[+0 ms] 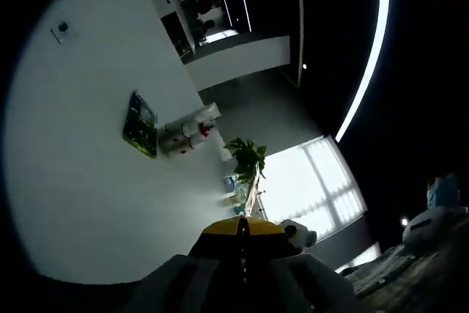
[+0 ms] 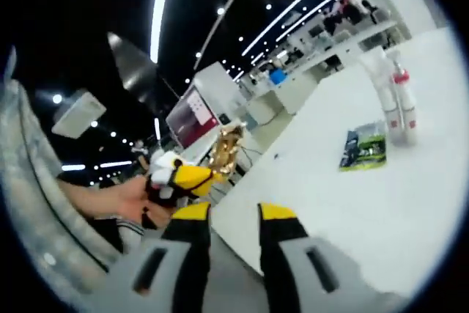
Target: Arrange the skincare products in the storage area until every visible bottle or jar stands upright without overlapping.
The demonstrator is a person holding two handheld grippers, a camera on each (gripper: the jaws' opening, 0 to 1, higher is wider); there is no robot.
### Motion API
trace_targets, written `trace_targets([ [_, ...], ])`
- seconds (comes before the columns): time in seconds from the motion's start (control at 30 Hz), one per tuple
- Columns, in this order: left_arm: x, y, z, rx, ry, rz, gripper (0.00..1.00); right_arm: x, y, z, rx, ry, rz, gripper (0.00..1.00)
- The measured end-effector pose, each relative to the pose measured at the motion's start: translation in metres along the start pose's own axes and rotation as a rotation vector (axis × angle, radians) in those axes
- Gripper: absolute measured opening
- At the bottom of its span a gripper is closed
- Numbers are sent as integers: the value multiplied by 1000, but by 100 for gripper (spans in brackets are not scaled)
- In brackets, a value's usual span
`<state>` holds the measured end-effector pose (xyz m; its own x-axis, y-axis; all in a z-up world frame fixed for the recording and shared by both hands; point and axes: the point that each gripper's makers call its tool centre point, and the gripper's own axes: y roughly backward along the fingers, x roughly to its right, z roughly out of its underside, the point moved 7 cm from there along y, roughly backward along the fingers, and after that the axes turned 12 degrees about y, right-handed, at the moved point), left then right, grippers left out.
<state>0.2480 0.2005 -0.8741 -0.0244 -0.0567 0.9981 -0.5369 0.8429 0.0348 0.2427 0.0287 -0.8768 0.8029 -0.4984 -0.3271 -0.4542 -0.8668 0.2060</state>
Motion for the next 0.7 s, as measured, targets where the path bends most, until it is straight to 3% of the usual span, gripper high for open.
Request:
trace_targets([
  [0.2,-12,-11,-41,60,27,-64,0,12,-6,6,-72,121,126,38],
  [0.27,-16,-15,-52,65,30,-82,0,12,-6,5,-55,114,129,39],
  [0.5,-34,-41,-105,87,42,-122,0,21,-9,9,-89,89,184,43],
  [0.7,-52,-66,-149,104,56,-164,0,23,-8,13,-131,137,222,42],
])
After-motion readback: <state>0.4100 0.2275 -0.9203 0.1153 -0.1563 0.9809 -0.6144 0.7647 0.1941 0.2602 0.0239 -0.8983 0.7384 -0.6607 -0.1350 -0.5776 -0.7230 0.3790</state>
